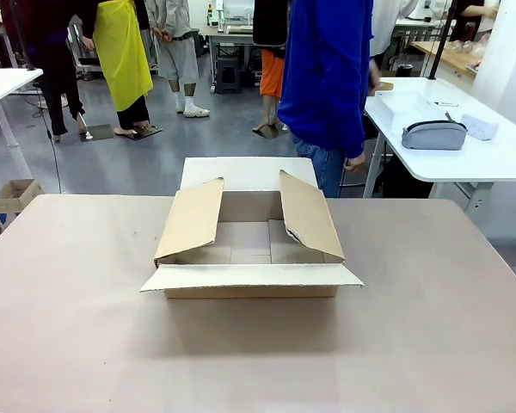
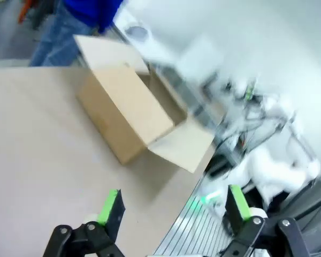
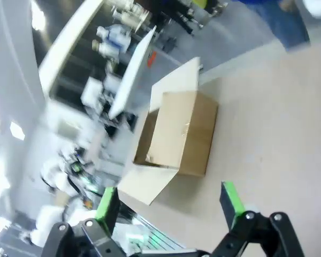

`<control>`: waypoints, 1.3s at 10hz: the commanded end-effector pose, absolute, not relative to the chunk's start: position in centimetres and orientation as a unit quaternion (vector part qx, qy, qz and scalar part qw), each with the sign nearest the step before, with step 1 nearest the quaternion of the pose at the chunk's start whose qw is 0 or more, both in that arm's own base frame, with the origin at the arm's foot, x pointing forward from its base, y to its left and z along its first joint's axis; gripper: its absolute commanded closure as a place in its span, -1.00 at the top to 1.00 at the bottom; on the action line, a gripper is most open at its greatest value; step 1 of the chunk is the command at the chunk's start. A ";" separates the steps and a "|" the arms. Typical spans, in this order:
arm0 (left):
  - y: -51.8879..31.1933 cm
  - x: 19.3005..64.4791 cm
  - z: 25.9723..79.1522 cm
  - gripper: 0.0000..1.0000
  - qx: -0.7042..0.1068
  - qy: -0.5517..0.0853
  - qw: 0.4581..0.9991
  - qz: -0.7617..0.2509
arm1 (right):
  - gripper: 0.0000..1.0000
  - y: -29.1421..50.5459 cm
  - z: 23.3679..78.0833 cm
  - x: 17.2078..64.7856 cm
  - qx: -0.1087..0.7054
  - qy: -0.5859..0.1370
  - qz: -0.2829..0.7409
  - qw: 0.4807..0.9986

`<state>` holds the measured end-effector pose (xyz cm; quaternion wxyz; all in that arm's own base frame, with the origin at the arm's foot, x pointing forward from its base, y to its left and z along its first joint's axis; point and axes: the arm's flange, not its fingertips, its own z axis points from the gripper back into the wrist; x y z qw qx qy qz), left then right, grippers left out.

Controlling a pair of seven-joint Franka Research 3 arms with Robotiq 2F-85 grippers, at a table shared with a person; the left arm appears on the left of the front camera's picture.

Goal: Pack the gift set into the box.
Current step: Place both hands on the side flaps of the Package Box and spread them outward.

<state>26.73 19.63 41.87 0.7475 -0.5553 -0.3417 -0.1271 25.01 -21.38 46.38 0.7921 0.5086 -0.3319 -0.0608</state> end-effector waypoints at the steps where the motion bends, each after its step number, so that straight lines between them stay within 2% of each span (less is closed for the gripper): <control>1: 19.4 30.1 39.8 1.00 -0.588 -0.360 0.723 -0.044 | 1.00 -21.9 40.6 27.3 0.534 -0.314 -0.118 0.776; 2: 18.7 30.4 39.6 1.00 -0.556 -0.356 0.750 -0.024 | 1.00 -21.4 46.4 25.0 0.509 -0.332 -0.061 0.792; 3: 21.2 27.0 39.5 1.00 -0.577 -0.346 0.736 -0.071 | 1.00 -21.4 46.4 25.0 0.509 -0.332 -0.061 0.792; 8: 21.0 27.3 39.2 1.00 -0.584 -0.338 0.736 -0.063 | 1.00 -20.9 46.9 25.5 0.510 -0.319 -0.065 0.796; 9: 18.0 27.8 41.8 1.00 -0.547 -0.309 0.772 -0.095 | 1.00 -17.4 48.7 27.1 0.463 -0.312 -0.026 0.829; 11: 8.5 30.3 47.3 1.00 -0.457 -0.226 0.841 -0.182 | 1.00 -6.3 51.5 31.0 0.358 -0.291 0.125 0.878; 13: -2.1 32.6 50.3 1.00 -0.352 -0.169 0.885 -0.254 | 1.00 4.2 51.6 32.3 0.271 -0.288 0.293 0.870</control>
